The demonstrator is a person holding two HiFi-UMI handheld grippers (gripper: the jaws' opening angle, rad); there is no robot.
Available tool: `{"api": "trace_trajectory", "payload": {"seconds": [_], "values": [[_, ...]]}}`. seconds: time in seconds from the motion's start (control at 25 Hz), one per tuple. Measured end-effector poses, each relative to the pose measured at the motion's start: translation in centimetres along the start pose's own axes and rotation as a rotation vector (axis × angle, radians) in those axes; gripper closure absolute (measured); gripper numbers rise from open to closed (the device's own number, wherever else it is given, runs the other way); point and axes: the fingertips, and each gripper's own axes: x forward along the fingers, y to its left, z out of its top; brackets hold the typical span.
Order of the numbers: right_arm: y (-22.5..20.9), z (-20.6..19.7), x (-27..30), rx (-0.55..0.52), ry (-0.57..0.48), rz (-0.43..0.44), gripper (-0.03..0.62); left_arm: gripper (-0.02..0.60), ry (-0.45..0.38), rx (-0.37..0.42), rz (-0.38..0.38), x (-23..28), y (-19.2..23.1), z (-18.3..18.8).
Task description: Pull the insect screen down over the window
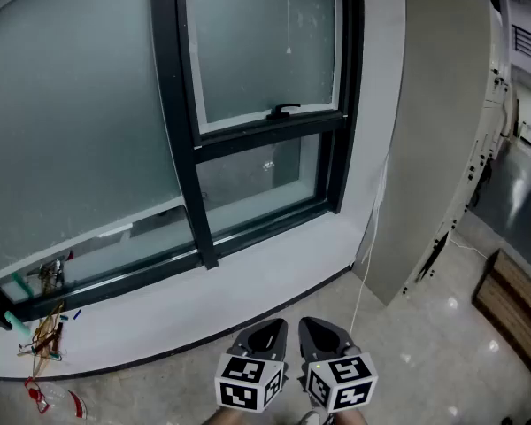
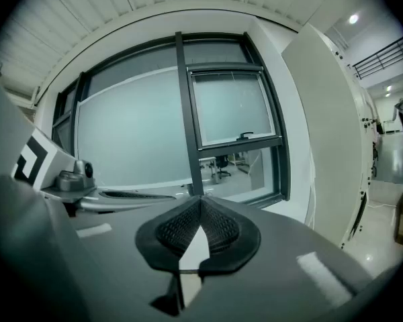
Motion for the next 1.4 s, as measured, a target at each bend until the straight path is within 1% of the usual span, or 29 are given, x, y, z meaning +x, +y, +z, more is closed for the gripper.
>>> {"api": "trace_trajectory", "payload": {"seconds": [0.28, 0.48, 0.64, 0.84, 1.04, 1.16, 1.28, 1.4], "values": [[-6.4, 0.5, 2.3, 0.011, 0.009, -0.016, 0.591, 0.569, 0.005, 0.004, 0.005, 6.5, -0.9, 0.9], [-13.0, 2.3, 3.1, -0.004, -0.003, -0.033, 0.591, 0.569, 0.005, 0.018, 0.009, 12.7, -3.7, 2.6], [-18.2, 4.2, 3.8, 0.007, -0.023, -0.024, 0.591, 0.569, 0.008, 0.03, 0.017, 17.3, -5.6, 4.1], [-25.2, 6.6, 4.3, -0.004, -0.049, 0.004, 0.591, 0.569, 0.003, 0.055, 0.033, 23.9, -8.9, 6.3], [-30.7, 8.6, 5.0, 0.003, -0.058, 0.024, 0.591, 0.569, -0.002, 0.088, 0.053, 28.8, -11.2, 8.8], [-33.2, 9.6, 6.1, 0.014, -0.053, 0.033, 0.591, 0.569, -0.003, 0.091, 0.059, 31.5, -11.5, 10.1], [-35.0, 9.7, 7.7, 0.003, -0.052, 0.041, 0.591, 0.569, -0.001, 0.088, 0.061, 34.1, -11.1, 10.2], [-36.2, 9.7, 10.2, -0.01, -0.052, 0.043, 0.591, 0.569, -0.003, 0.092, 0.055, 36.5, -9.8, 10.3]]}}
